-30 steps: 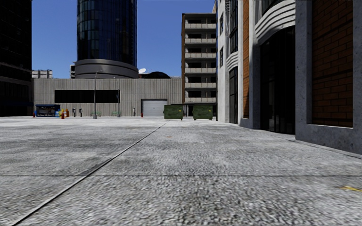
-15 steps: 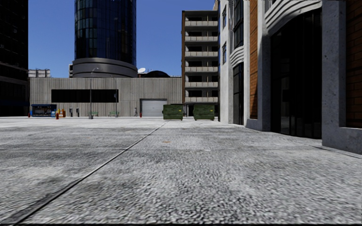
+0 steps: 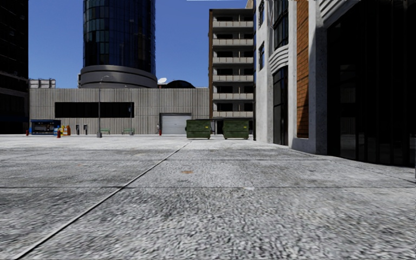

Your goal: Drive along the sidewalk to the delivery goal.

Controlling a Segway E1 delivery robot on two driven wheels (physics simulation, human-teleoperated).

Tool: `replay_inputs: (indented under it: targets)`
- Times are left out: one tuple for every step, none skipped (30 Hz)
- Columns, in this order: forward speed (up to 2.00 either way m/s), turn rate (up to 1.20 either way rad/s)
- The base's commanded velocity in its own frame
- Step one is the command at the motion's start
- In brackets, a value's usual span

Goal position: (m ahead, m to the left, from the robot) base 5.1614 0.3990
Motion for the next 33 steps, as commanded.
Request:
replay_inputs:
  targets:
    - [2.0,0.0]
    - [2.0,0.0]
    - [2.0,0.0]
    - [2.0,0.0]
    - [2.0,0.0]
    - [2.0,0.0]
    - [2.0,0.0]
    - [2.0,0.0]
    - [2.0,0.0]
    - [2.0,0.0]
    - [2.0,0.0]
    - [2.0,0.0]
    - [2.0,0.0]
    - [2.0,0.0]
    - [2.0,0.0]
    - [2.0,0.0]
    - [2.0,0.0]
    - [2.0,0.0]
    - [2.0,0.0]
    - [2.0,0.0]
    - [2.0,0.0]
    - [2.0,0.0]
    - [2.0,0.0]
    - [2.0,0.0]
    - [2.0,0.0]
    - [2.0,0.0]
    - [2.0,0.07]
    - [2.0,0.11]
    - [2.0,0.11]
    - [2.0,0.12]
    - [2.0,0.13]
    - [2.0,0.15]
    - [2.0,0.15]
